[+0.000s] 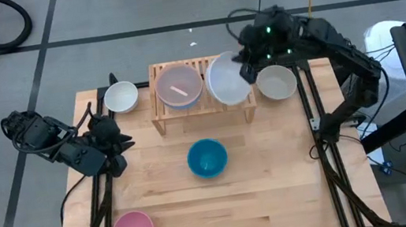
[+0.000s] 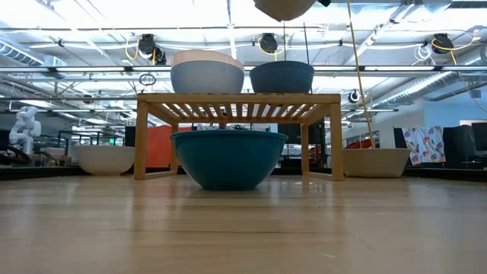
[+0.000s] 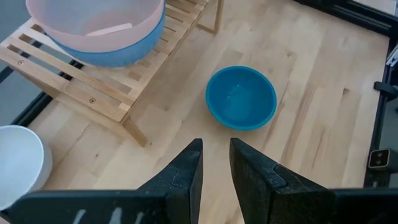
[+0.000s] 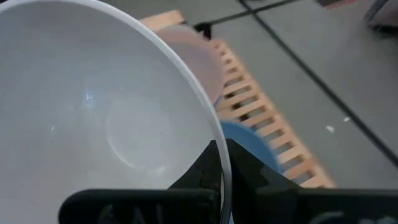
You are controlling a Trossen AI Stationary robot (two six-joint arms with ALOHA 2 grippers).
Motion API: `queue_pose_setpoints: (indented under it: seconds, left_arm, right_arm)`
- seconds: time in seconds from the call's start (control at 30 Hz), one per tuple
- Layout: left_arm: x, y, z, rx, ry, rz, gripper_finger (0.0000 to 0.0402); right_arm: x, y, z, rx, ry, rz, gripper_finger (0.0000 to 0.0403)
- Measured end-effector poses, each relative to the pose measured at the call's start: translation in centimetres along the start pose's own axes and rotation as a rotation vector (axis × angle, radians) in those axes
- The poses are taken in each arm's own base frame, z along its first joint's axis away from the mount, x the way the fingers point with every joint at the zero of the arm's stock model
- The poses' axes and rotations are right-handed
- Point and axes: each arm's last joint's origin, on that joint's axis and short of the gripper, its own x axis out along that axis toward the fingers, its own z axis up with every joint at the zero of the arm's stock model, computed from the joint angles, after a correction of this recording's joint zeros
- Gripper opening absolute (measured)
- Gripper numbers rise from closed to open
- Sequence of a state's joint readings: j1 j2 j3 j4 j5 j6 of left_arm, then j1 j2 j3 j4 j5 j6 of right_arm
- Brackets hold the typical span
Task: Place and stack bowls onto a shelf
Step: Stack the white bowl on top of blue bowl on the shelf
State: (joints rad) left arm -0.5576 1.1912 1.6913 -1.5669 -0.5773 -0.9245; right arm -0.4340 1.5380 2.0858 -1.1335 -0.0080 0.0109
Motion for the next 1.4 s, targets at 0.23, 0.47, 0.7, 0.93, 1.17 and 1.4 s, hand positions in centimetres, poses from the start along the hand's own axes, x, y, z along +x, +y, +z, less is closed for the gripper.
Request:
queue_pose_setpoints:
  seconds: [0.23,0.47,0.7,0.93,1.17,1.4]
  left_arm:
    - [0.2,0.3,0.3,-0.073,-0.003,0.019,0.0083]
    - [0.5,0.6,0.6,-0.109,-0.008,0.045,0.0083]
    - [0.7,1.0,0.9,-0.135,-0.012,0.066,0.0083]
    - [0.8,1.1,1.0,-0.160,-0.014,0.074,0.0083]
    - [0.8,1.1,1.0,-0.184,-0.014,0.074,0.0083]
    - [0.8,1.1,1.0,-0.188,-0.014,0.074,0.0083]
  right_arm:
    - [2.1,-3.3,0.0,0.022,0.076,0.075,0.0000]
    - [5.8,-5.8,-1.3,0.026,0.259,0.082,0.0000]
    - [9.0,-7.4,-1.9,-0.024,0.338,0.087,0.0000]
    - [11.3,-8.6,-2.7,-0.075,0.417,0.102,0.0000]
    - [11.9,-9.1,-2.7,-0.172,0.417,0.076,0.0002]
    - [12.0,-9.1,-2.6,-0.200,0.404,0.065,0.0033]
